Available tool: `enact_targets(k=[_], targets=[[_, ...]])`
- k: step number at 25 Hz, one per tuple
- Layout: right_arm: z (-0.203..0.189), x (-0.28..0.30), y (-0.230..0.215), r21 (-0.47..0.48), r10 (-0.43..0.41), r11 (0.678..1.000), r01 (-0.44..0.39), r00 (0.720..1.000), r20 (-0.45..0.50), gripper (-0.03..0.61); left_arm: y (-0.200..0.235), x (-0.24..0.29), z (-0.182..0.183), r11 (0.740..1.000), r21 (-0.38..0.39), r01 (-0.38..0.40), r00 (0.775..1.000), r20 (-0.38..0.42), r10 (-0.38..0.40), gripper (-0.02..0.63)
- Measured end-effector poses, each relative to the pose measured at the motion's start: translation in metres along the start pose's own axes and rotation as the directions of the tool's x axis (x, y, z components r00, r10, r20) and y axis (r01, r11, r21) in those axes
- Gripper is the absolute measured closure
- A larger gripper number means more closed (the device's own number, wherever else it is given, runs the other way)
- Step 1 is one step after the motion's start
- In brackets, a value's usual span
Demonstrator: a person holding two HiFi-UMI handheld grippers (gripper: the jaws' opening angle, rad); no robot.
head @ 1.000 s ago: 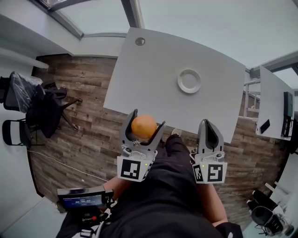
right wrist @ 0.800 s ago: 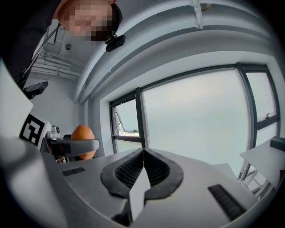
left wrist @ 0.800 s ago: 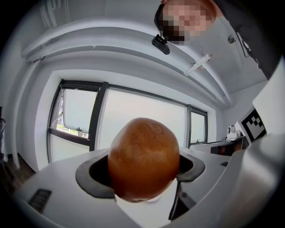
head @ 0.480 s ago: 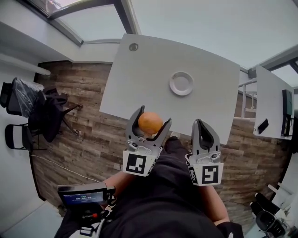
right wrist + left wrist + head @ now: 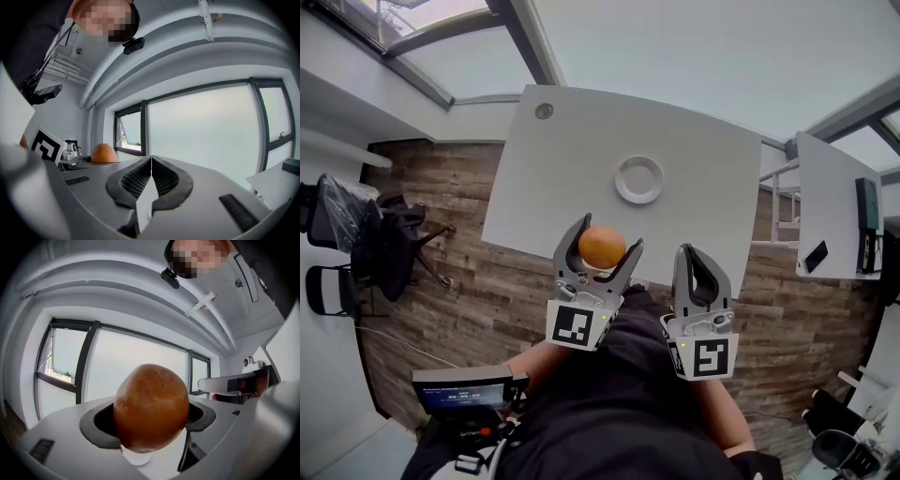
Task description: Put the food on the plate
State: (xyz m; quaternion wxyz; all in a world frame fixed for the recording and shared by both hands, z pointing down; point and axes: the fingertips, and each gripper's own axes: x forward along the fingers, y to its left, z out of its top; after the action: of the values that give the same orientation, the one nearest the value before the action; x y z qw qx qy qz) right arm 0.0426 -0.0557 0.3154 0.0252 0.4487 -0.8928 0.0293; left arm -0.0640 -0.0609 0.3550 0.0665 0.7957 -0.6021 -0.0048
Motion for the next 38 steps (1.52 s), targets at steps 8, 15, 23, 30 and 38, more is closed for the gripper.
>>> enact_targets(k=[8, 15, 23, 30, 38], targets=[[0.006, 0.005, -0.011, -0.014, 0.018, 1.0, -0.018, 1.0, 0.015, 0.571, -0.007, 0.022, -0.013, 1.0, -0.01, 0.012, 0.999, -0.036, -0.012, 0.241], [0.011, 0.0, -0.005, -0.03, 0.029, 0.999, -0.029, 0.999, 0.03, 0.571, -0.005, 0.027, -0.018, 0.999, -0.035, 0.023, 0.998, -0.055, -0.025, 0.241], [0.011, -0.002, 0.0, -0.043, 0.033, 0.999, -0.032, 0.999, 0.026, 0.571, -0.004, 0.039, -0.016, 0.998, -0.029, 0.05, 0.997, -0.058, -0.051, 0.241], [0.008, 0.002, -0.008, -0.058, 0.027, 0.998, -0.026, 0.999, 0.02, 0.571, 0.002, 0.056, -0.032, 0.998, -0.032, 0.047, 0.995, -0.088, -0.049, 0.241], [0.009, 0.014, -0.013, -0.059, 0.017, 0.998, -0.016, 1.0, 0.019, 0.571, 0.013, 0.069, -0.044, 0.999, -0.02, 0.035, 0.991, -0.128, -0.037, 0.241]])
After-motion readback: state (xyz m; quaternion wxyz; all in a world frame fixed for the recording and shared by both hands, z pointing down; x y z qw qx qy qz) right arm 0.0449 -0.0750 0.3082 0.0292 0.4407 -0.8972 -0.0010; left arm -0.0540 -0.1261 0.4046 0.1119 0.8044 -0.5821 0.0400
